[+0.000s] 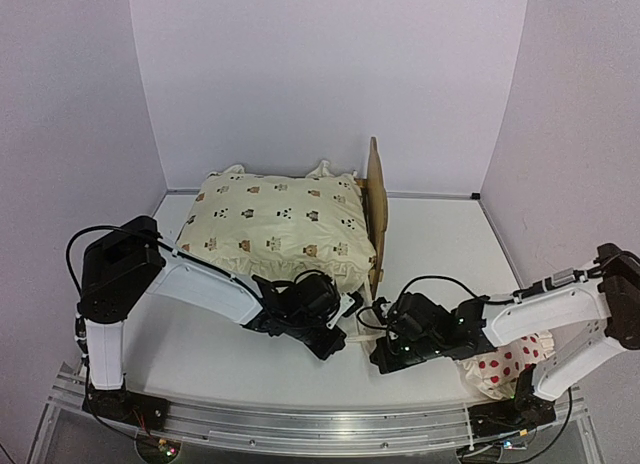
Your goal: Set up the pet bed
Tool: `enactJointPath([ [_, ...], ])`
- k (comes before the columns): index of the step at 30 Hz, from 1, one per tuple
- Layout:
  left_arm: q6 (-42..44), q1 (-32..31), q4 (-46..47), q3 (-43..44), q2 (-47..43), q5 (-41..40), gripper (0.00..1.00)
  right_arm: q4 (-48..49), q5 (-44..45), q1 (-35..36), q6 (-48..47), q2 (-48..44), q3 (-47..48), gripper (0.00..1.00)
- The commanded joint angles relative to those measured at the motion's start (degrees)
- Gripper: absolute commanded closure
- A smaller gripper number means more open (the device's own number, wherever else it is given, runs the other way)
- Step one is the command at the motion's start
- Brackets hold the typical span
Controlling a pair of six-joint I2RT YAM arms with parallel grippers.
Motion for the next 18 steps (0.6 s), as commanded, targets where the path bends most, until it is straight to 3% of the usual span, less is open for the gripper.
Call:
enactJointPath([
  [1, 0.1, 0.9, 1.5, -0.7, 0.9, 0.1, 0.94, -1.7, -1.0, 0.3, 1.1, -4.2, -1.9, 1.0],
  [12, 0.5, 1.8, 3.2, -1.7, -0.8, 2.0, 0.93, -4.2, 0.0, 0.3, 1.6, -7.1, -4.3, 1.0],
  [18, 6.0, 0.4, 1.4, -5.4, -8.9, 4.8, 0.73, -4.2, 2.0, 0.3, 0.7, -4.0, -2.3, 1.0],
])
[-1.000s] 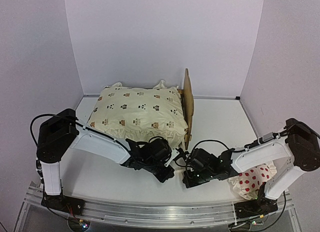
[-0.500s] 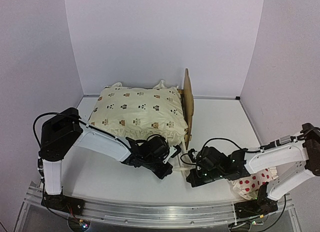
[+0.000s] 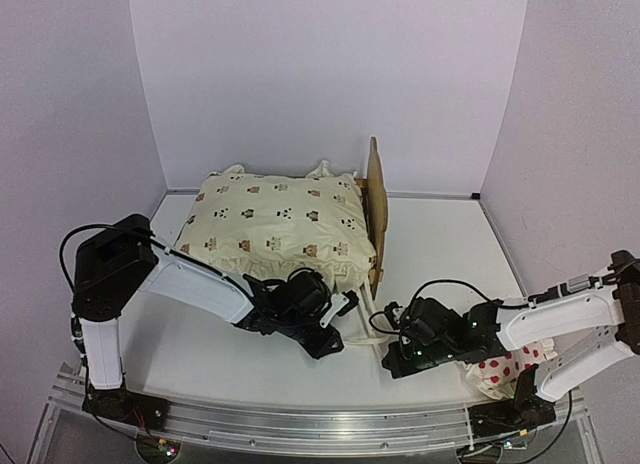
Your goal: Set up the pet bed
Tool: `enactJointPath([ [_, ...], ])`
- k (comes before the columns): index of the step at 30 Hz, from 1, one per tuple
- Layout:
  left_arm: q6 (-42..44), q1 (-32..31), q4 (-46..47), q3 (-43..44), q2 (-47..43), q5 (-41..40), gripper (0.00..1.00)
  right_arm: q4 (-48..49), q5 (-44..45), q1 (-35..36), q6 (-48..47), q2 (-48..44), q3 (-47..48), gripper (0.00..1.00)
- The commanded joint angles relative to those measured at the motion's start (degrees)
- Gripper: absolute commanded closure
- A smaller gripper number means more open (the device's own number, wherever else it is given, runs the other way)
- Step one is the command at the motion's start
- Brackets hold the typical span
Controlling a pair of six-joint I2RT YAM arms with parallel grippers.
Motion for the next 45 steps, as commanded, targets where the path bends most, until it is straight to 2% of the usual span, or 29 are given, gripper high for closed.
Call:
enactJointPath([
  [1, 5.1, -0.9, -2.2, -2.8, -8.1, 1.1, 0.7, -1.0, 2.2, 0.3, -0.3, 2.4, 1.9, 1.0],
  [6, 10.3, -1.1, -2.1, -3.9, -9.8, 0.4, 0.54, -1.0, 4.0, 0.3, 0.0, 3.9, 2.6, 1.0],
  [10, 13.9, -1.3, -0.6, -2.2, -7.4, 1.6, 0.46, -1.0, 4.1, 0.3, 0.1, 4.2, 2.8, 1.0],
  [16, 17.3, -1.4, 0.0, 3.3, -1.6, 7.3, 0.43, -1.0, 4.3, 0.3, 0.1, 3.6, 2.7, 1.0],
  [27, 15.9, -2.7, 5.1, 6.8, 4.8, 12.5, 0.42, -0.8, 5.1, 0.3, -0.1, 2.0, 2.5, 1.0],
  [30, 15.3, -2.9, 7.7, 5.9, 5.6, 12.2, 0.46, -0.6, 4.8, 0.3, -0.1, 0.8, 2.8, 1.0],
  [38, 12.4, -3.6, 13.6, 2.7, 6.3, 8.6, 0.68, -0.6, 4.5, 0.3, 0.1, -4.0, 2.8, 1.0],
  [45, 11.7, -3.8, 16.9, 1.4, 7.0, 7.4, 0.79, -0.6, 4.7, 0.3, 0.8, -5.5, 2.8, 1.0],
])
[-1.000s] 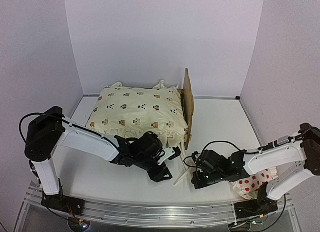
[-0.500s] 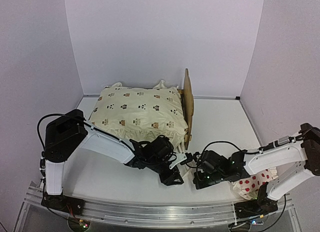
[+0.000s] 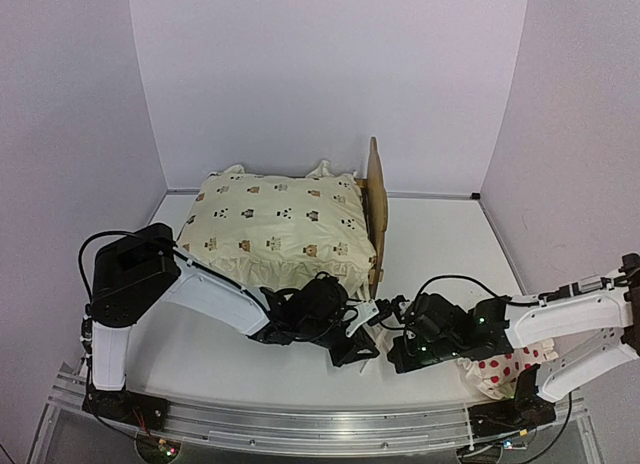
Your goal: Set up the pet bed
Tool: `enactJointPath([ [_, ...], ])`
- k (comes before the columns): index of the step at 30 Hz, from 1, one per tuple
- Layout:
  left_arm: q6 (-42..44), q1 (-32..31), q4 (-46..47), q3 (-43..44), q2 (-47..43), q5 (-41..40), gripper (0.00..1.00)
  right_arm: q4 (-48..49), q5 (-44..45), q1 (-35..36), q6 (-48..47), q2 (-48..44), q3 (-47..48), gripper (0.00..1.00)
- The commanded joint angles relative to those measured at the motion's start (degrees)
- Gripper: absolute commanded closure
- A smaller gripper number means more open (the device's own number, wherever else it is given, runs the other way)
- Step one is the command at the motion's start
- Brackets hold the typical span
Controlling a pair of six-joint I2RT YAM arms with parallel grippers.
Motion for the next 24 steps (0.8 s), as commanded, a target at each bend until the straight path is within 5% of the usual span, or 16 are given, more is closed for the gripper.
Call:
enactJointPath([
  [1, -1.2, -0.4, 0.6, -1.5, 2.0, -1.6, 0.81, 3.5, 1.1, 0.3, 0.4, -2.5, 1.6, 1.0],
  [3, -1.4, -0.5, 1.2, -1.4, 2.6, -2.1, 0.82, 3.5, 1.3, 0.3, 0.7, -2.9, 1.4, 1.0],
  [7, -2.0, -0.5, 3.6, -3.2, 2.4, -3.2, 0.56, 3.4, 1.8, 0.3, 1.1, -4.2, 1.1, 1.0],
  [10, -2.7, -0.5, 5.8, -5.0, 1.8, -3.3, 0.54, 3.3, 2.6, 0.3, 1.4, -5.3, 0.6, 1.0],
  [15, -3.3, -0.5, 8.2, -5.6, 3.0, -3.0, 0.69, 2.9, 4.0, 0.3, 2.3, -7.0, -0.2, 1.0],
  [19, -3.7, -0.5, 11.3, -7.2, 2.4, -4.3, 0.99, 2.3, 4.0, 0.3, 2.4, -7.3, -0.2, 1.0],
  [24, -3.7, -0.5, 11.8, -8.7, 0.8, -9.7, 1.0, 1.7, 3.7, 0.3, 3.4, -7.7, -1.0, 1.0],
])
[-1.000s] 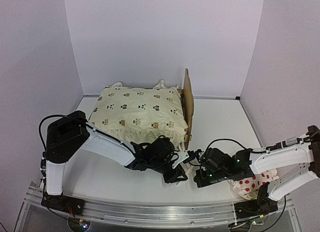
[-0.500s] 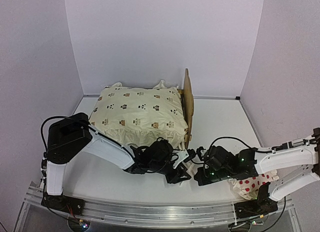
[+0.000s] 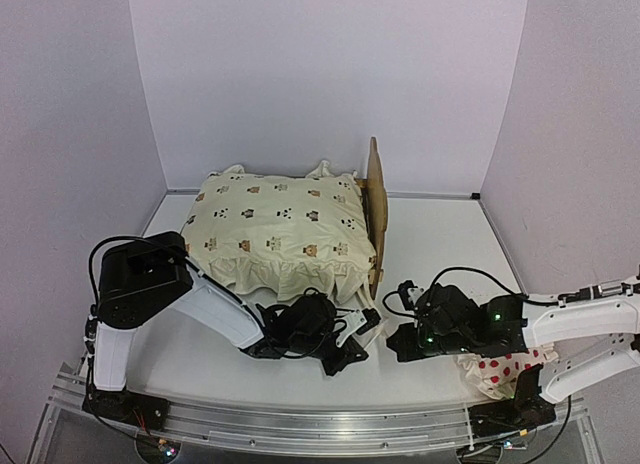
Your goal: Set up the pet bed
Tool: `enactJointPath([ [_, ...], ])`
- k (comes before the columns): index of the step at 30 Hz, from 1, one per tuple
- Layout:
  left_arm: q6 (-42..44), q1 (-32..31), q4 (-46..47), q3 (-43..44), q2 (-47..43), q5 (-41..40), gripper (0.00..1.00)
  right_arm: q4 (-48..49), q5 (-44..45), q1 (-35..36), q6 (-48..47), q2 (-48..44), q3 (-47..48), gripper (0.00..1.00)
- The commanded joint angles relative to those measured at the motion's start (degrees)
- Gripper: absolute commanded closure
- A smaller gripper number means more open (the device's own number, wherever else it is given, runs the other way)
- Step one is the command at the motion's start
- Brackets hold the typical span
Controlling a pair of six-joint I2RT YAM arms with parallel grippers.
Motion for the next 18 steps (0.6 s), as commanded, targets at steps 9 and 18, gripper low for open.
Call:
enactJointPath([
  [9, 0.5, 2.2, -2.0, -3.2, -4.6, -12.5, 1.0, 0.1, 1.9, 0.3, 4.5, -3.5, -7.3, 1.0],
  [18, 0.6, 3.4, -5.3, -6.5, -9.5, -16.9, 1.0, 0.2, 3.1, 0.3, 3.5, -0.8, -6.9, 1.0],
])
